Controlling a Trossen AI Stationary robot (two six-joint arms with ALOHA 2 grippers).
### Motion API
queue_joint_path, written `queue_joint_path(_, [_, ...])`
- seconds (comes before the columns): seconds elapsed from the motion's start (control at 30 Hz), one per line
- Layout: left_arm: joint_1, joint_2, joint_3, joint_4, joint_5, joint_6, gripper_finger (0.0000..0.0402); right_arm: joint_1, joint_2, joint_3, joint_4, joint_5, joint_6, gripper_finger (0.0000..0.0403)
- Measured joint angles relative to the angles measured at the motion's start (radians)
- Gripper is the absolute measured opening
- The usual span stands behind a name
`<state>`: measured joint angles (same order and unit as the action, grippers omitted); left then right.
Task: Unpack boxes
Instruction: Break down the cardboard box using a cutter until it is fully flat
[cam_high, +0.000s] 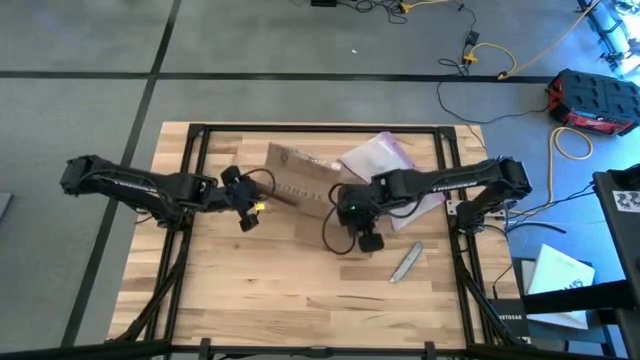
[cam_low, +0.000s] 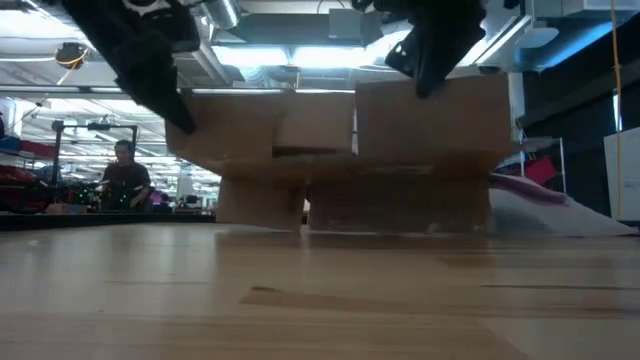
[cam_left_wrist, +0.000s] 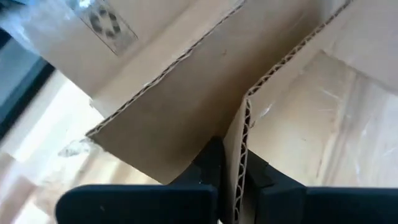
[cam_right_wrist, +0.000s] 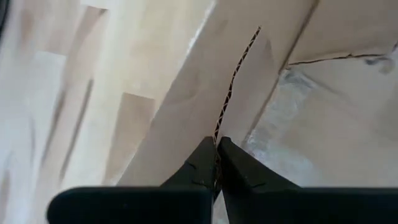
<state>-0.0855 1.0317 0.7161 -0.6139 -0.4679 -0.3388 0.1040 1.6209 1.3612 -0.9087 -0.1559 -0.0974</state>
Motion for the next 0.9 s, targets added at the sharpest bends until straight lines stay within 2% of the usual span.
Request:
queue_joint_path(0.23, [-0.040,0.000,-0.071,0.090,0.020,-0.045,0.0000,0.000,0.000,-0.080,0.115,-0.095,0.041,0.0000])
queue_joint_path(0.43, [-0.033,0.000,-0.073,0.132,0.033,0.005,0.0000,0.000,0.000,-0.083,0.140,-0.165,0.025,0.0000])
queue_joint_path(0.6, [-0.033,0.000,-0.067,0.211,0.052,0.000,0.0011,0.003,0.000,-0.083,0.147,-0.232,0.073,0.0000])
queue_joint_path(0.73, [-0.038,0.000,-0.064,0.258,0.089,-0.004,0.0057,0.003,0.000,-0.083,0.149,-0.248,0.116,0.0000])
queue_joint_path(0.9, [-0.041,0.000,-0.063,0.270,0.107,-0.005,0.0159,0.002,0.000,-0.083,0.153,-0.260,0.116,0.0012])
